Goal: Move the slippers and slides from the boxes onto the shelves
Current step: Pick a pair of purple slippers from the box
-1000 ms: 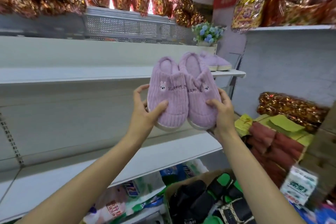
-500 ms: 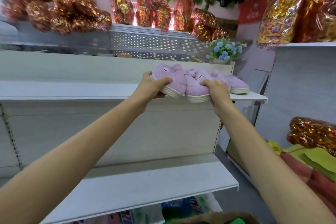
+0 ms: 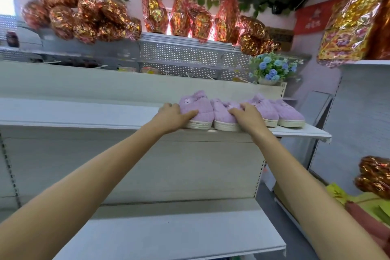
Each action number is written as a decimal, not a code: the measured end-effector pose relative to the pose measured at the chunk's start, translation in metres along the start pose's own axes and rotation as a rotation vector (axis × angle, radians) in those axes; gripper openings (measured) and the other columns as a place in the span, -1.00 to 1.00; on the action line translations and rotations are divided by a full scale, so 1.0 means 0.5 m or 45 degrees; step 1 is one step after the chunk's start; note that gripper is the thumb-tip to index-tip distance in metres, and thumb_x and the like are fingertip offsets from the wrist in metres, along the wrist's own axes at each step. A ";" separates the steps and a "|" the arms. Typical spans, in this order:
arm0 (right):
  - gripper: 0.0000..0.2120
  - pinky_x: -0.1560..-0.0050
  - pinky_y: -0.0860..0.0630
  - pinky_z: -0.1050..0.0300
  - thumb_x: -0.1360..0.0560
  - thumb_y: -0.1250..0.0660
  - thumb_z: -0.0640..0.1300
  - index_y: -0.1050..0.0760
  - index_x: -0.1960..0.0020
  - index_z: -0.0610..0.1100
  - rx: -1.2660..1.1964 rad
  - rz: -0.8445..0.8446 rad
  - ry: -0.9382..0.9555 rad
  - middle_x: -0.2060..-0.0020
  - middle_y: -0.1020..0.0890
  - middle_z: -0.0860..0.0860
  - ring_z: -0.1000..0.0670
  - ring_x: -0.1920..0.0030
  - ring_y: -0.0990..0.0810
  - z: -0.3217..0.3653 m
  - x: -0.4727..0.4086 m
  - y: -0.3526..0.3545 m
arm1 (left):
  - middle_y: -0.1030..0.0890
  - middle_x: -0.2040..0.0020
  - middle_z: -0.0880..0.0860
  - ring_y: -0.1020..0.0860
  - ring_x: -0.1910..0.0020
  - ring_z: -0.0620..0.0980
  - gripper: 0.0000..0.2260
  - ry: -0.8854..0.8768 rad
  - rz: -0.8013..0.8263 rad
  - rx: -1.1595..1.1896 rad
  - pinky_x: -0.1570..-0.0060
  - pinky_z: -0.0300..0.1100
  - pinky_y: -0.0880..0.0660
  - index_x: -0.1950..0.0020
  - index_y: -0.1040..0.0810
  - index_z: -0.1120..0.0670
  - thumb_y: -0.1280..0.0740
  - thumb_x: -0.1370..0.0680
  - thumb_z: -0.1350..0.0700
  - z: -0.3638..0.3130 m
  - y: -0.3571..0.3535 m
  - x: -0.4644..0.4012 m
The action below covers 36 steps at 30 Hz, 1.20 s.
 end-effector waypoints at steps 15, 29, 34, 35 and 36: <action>-0.75 0.21 -0.24 0.06 -0.53 -0.32 -0.08 -0.37 0.23 -0.18 0.238 0.085 0.049 0.33 -0.44 -0.07 -0.14 0.14 -0.43 -0.017 -0.076 -0.022 | -0.59 -0.23 0.22 -0.53 -0.19 0.20 -0.45 -0.099 0.027 -0.222 -0.03 -0.06 -0.38 -0.25 -0.49 0.18 -0.17 -0.61 -0.29 -0.032 -0.035 -0.083; -0.58 -0.33 -0.39 -0.01 -0.53 -0.31 -0.19 -0.45 -0.38 -0.22 0.148 -0.264 0.395 -0.28 -0.57 -0.13 -0.12 -0.30 -0.50 0.062 -0.004 0.003 | -0.61 -0.28 -0.05 -0.55 -0.26 0.01 -0.52 -0.286 -0.206 -0.014 -0.25 -0.03 -0.48 -0.40 -0.48 0.01 -0.33 -0.55 -0.20 -0.009 0.032 -0.028; -0.63 -0.27 -0.47 0.11 -0.46 -0.35 -0.20 -0.54 -0.27 -0.13 -0.017 -0.086 0.806 -0.15 -0.63 0.02 0.01 -0.18 -0.56 0.186 0.129 -0.081 | -0.67 -0.11 -0.23 -0.59 -0.13 -0.22 -0.73 -0.555 -0.365 0.376 -0.23 -0.11 -0.51 -0.25 -0.59 -0.09 -0.40 -0.55 0.00 0.048 0.127 0.094; -0.65 -0.27 -0.46 0.15 -0.47 -0.37 -0.19 -0.55 -0.26 -0.12 -0.041 -0.030 0.840 -0.15 -0.63 0.04 0.04 -0.19 -0.56 0.204 0.155 -0.107 | -0.67 -0.11 -0.23 -0.60 -0.12 -0.22 -0.75 -0.596 -0.391 0.394 -0.21 -0.13 -0.52 -0.24 -0.60 -0.09 -0.41 -0.56 0.02 0.066 0.144 0.124; -0.66 -0.27 -0.46 0.17 -0.48 -0.39 -0.18 -0.55 -0.25 -0.11 -0.061 0.020 0.865 -0.14 -0.64 0.06 0.07 -0.19 -0.56 0.221 0.180 -0.134 | -0.66 -0.11 -0.23 -0.60 -0.12 -0.20 -0.75 -0.622 -0.412 0.405 -0.19 -0.14 -0.52 -0.23 -0.60 -0.09 -0.42 -0.55 0.05 0.088 0.159 0.151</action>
Point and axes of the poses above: each hand's wrist, its own x-axis away from the middle knuckle, its own y-axis out of the back of the hand, z = x × y, the point moved 8 cm from there along -x, towards the middle knuckle
